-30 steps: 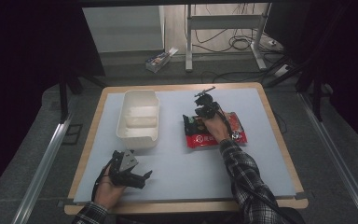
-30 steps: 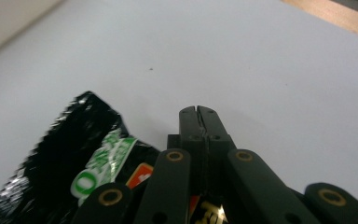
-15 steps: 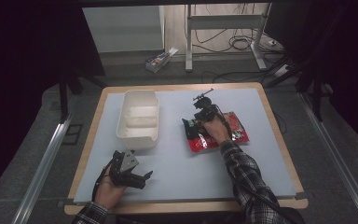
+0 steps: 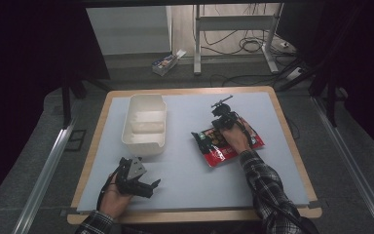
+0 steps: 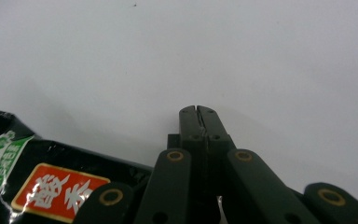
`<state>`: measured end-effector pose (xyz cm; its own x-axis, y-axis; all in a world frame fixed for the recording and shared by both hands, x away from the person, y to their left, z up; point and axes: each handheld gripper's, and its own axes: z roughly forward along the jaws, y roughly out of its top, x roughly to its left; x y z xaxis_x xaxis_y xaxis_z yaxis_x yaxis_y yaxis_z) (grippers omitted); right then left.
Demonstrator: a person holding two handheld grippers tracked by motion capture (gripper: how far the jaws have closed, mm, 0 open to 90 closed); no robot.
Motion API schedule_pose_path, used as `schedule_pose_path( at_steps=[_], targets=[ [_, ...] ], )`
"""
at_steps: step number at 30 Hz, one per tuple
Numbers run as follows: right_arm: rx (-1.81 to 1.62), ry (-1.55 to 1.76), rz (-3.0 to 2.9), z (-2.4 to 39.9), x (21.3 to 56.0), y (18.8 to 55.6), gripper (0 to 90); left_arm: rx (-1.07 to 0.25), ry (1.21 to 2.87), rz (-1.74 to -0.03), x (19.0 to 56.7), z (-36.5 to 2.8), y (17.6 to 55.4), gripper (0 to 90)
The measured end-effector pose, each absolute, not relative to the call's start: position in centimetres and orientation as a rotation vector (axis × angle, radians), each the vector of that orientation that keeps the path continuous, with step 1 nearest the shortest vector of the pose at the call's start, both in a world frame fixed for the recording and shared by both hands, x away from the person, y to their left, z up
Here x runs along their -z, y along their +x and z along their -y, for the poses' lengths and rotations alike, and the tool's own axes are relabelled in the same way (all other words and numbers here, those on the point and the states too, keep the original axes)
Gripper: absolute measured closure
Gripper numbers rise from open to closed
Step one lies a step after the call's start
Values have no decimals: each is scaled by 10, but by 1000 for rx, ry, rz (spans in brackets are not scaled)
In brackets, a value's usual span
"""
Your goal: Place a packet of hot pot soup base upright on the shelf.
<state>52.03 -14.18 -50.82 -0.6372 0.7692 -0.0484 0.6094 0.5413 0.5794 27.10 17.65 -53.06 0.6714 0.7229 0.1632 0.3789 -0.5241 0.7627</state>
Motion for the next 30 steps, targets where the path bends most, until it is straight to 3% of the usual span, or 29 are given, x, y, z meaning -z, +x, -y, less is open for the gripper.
schedule_pose_path(
  at_steps=[22, 30],
  targets=[
    [-736, 1108, -2523, 166, 508, 458, 895, -588, 2171, -823, 529, -169, 270, 4],
    [-738, 977, -2602, 149, 509, 424, 894, -558, 2164, -814, 528, -164, 269, 5]
  ],
)
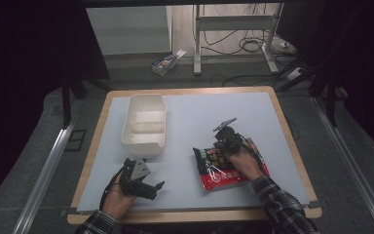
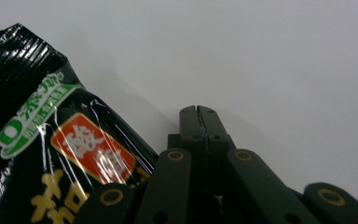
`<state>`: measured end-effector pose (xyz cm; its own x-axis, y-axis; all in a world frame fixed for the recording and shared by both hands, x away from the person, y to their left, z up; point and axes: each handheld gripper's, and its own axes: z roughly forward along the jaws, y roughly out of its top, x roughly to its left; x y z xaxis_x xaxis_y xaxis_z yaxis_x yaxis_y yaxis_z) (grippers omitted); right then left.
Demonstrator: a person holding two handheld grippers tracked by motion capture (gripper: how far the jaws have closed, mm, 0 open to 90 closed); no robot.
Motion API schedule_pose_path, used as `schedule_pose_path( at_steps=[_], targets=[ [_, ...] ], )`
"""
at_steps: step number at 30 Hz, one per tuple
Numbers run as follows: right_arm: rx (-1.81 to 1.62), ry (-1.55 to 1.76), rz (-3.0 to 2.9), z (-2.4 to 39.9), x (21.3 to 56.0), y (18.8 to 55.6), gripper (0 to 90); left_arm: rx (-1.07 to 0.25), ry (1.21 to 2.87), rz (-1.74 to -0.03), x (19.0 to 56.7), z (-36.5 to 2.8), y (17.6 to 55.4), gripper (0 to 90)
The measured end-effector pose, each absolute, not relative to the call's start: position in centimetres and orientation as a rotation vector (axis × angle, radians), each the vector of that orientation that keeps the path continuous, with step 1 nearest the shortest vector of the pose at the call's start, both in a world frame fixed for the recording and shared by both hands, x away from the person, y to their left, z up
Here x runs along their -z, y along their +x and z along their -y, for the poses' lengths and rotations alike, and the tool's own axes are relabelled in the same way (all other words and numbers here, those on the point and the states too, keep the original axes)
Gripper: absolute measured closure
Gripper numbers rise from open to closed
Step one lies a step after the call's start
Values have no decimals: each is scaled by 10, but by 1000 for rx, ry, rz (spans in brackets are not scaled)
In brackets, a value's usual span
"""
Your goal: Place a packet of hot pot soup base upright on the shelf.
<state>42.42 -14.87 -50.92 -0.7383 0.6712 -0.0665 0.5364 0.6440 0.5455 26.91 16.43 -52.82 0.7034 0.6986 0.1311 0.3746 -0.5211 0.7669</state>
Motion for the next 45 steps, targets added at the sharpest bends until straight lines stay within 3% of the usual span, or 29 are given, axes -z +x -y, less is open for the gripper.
schedule_pose_path(
  at_steps=[4, 6, 7, 8, 10, 11, 14, 17, 18, 20, 22, 23, 24, 25, 27, 28, 33, 45],
  targets=[
    [-739, 908, -2577, 145, 507, 420, 892, -519, 2148, -825, 526, -162, 270, 10],
    [-789, 920, -2561, 149, 505, 420, 838, -502, 2142, -826, 524, -160, 270, 18],
    [-796, 918, -2546, 151, 504, 420, 781, -487, 2140, -823, 524, -158, 270, 17],
    [-839, 915, -2498, 158, 500, 417, 667, -470, 2144, -813, 523, -154, 271, 16],
    [-870, 920, -2495, 161, 498, 416, 633, -451, 2146, -802, 522, -151, 272, 17],
    [-920, 920, -2494, 166, 493, 410, 511, -415, 2132, -781, 519, -143, 274, 17],
    [-930, 905, -2489, 168, 490, 405, 420, -395, 2121, -759, 514, -133, 276, 36],
    [-941, 861, -2508, 172, 489, 397, 252, -378, 2120, -721, 509, -118, 280, 95],
    [-938, 842, -2528, 175, 490, 392, 195, -374, 2129, -694, 508, -108, 282, 161],
    [-949, 833, -2528, 177, 491, 389, 164, -374, 2135, -679, 508, -103, 283, 208],
    [-958, 837, -2527, 181, 490, 386, 112, -358, 2128, -658, 507, -96, 287, 339],
    [-982, 836, -2510, 186, 489, 382, 40, -335, 2116, -647, 506, -92, 289, 407],
    [-982, 836, -2510, 186, 489, 382, 40, -319, 2107, -636, 505, -88, 292, 407],
    [-987, 829, -2501, 190, 488, 378, 8, -312, 2097, -617, 504, -81, 295, 507],
    [-982, 837, -2493, 192, 487, 376, 0, -303, 2094, -599, 503, -77, 297, 557],
    [-995, 849, -2495, 197, 488, 371, 0, -280, 2088, -582, 504, -71, 302, 683],
    [-1013, 856, -2489, 205, 488, 361, 0, -254, 2087, -557, 506, -56, 311, 876],
    [-954, 896, -2410, 241, 484, 337, 0, -236, 2128, -532, 525, -28, 324, 897]
  ],
)
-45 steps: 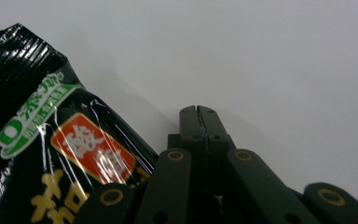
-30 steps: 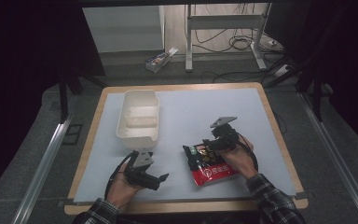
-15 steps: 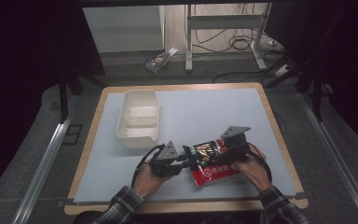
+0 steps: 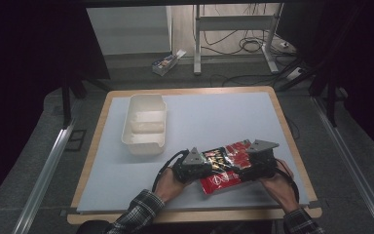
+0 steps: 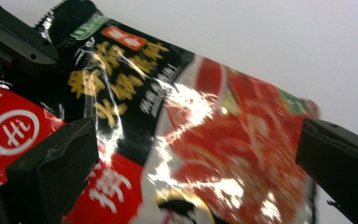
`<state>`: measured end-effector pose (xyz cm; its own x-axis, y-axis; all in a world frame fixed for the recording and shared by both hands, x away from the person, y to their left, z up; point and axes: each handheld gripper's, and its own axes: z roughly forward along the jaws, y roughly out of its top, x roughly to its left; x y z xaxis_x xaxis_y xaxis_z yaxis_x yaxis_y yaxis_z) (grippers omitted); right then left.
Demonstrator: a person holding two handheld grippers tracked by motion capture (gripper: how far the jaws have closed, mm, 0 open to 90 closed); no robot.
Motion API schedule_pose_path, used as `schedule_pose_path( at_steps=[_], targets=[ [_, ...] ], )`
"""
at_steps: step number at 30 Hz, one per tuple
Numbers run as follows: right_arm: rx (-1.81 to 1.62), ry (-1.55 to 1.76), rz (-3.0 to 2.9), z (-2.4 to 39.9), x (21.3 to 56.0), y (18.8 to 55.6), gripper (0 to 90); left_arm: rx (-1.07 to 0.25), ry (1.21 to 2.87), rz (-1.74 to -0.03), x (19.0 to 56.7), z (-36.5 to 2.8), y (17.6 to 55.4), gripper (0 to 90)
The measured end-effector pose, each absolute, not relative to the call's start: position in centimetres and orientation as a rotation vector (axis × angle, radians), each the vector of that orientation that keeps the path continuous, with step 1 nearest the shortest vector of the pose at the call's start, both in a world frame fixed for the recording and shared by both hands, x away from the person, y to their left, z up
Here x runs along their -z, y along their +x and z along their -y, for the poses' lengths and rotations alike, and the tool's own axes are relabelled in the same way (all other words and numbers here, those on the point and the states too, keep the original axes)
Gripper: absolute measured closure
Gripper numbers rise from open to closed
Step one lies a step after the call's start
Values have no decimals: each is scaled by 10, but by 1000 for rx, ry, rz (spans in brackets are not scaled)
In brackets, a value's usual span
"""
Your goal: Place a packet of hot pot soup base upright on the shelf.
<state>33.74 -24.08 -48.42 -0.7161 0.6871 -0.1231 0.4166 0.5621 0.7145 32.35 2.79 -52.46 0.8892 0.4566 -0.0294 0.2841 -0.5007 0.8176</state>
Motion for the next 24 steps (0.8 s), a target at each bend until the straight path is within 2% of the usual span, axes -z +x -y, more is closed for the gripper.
schedule_pose_path(
  at_steps=[5, 10, 15, 24],
  targets=[
    [-933, 939, -2374, 258, 481, 330, 0, -229, 2136, -548, 531, -28, 323, 899],
    [-873, 968, -2346, 275, 476, 323, 0, -306, 2148, -541, 533, -25, 315, 900],
    [-891, 1012, -2325, 290, 469, 317, 0, -313, 2145, -545, 535, -28, 312, 900],
    [-1059, 1084, -2352, 289, 460, 311, 0, -286, 2131, -585, 539, -34, 308, 900]
  ],
)
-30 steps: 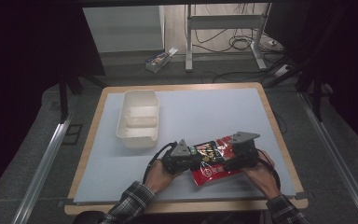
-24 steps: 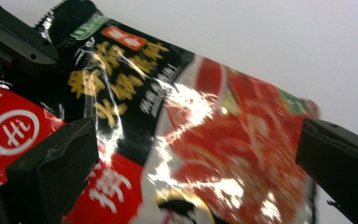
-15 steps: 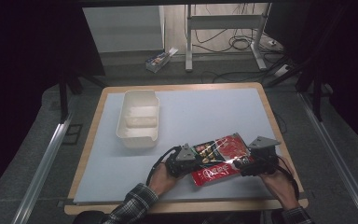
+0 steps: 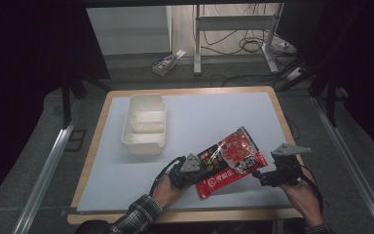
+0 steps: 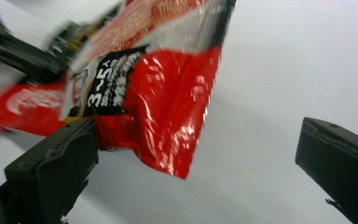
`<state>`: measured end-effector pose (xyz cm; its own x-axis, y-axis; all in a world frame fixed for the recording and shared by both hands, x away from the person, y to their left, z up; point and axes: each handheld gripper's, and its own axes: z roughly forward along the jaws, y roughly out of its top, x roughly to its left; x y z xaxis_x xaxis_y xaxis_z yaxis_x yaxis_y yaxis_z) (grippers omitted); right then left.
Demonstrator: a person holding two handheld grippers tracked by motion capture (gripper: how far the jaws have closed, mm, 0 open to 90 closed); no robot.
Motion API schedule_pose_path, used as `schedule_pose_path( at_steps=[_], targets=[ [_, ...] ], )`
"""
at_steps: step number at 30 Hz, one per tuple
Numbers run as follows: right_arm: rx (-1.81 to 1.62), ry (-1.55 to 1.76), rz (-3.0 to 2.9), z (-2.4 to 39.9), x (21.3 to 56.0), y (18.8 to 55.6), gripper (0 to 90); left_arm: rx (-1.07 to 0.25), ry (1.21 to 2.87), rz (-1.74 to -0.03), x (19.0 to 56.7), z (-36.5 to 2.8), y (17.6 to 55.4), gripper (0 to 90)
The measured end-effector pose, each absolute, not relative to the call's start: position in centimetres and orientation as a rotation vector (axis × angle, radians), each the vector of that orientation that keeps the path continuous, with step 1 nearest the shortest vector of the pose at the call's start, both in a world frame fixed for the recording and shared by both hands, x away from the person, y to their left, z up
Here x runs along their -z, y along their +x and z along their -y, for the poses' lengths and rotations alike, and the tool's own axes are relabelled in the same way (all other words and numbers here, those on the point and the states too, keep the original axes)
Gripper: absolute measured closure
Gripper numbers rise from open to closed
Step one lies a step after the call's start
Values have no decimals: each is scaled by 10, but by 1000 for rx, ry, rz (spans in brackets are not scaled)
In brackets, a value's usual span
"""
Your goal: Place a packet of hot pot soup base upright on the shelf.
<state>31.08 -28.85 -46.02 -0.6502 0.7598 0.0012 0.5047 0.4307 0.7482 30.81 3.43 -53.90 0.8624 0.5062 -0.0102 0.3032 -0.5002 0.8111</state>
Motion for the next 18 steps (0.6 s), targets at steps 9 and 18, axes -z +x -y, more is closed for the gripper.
schedule_pose_path(
  at_steps=[9, 18],
  targets=[
    [-1166, 1089, -2413, 258, 457, 314, 1, -313, 2162, -569, 540, -35, 307, 900],
    [-1155, 1077, -2384, 226, 455, 324, 308, -335, 2166, -565, 540, -34, 305, 900]
  ],
)
